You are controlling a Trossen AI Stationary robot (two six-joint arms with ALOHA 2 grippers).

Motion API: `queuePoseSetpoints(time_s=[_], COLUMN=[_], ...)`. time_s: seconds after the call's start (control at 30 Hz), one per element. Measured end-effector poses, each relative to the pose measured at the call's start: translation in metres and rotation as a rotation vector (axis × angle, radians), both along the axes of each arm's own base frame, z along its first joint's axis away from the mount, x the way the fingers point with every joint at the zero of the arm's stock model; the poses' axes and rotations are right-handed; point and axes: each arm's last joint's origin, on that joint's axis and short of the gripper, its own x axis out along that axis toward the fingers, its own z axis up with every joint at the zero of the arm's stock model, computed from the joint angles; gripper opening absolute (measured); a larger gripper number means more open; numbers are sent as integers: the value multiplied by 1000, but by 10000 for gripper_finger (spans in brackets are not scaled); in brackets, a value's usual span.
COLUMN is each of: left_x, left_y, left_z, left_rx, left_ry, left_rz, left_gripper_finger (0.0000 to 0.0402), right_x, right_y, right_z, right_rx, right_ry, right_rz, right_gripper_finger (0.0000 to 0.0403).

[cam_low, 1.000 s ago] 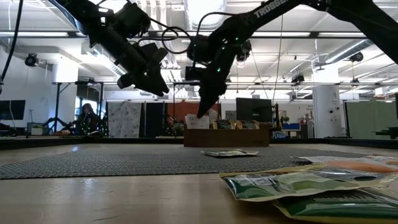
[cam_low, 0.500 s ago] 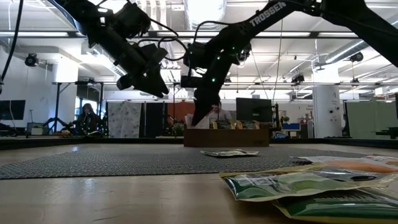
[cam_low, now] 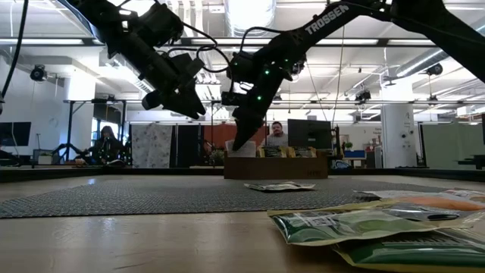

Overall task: Pick & Place Tea
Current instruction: Put the white tea bag into the left section of the wooden organizer

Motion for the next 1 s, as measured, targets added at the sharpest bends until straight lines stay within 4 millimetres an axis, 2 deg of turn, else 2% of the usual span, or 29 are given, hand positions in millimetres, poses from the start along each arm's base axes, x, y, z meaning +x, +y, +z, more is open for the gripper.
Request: queuePoseSetpoints(time_s=[0.37,0.5,0.67,0.9,1.0], left_x=[0,3,7,16,23], left_y=[-1,-5,-15,-34,-44], left_z=[0,0,1,2,0], left_rx=[-4,-38,-57,-52,-70], left_ry=[-2,-21,-43,-65,-83], left_rz=[-8,-79,-163,-252,-331], left_gripper_finger=[124,124,124,124,124], right_x=[-11,-19,-32,-48,-63], right_y=[8,13,22,54,72], right_z=[14,24,26,24,23], right_rx=[125,184,254,379,403], right_ry=[16,42,153,231,257], right_rz=[26,7,-25,-58,-84], right_gripper_finger=[29,29,29,29,29])
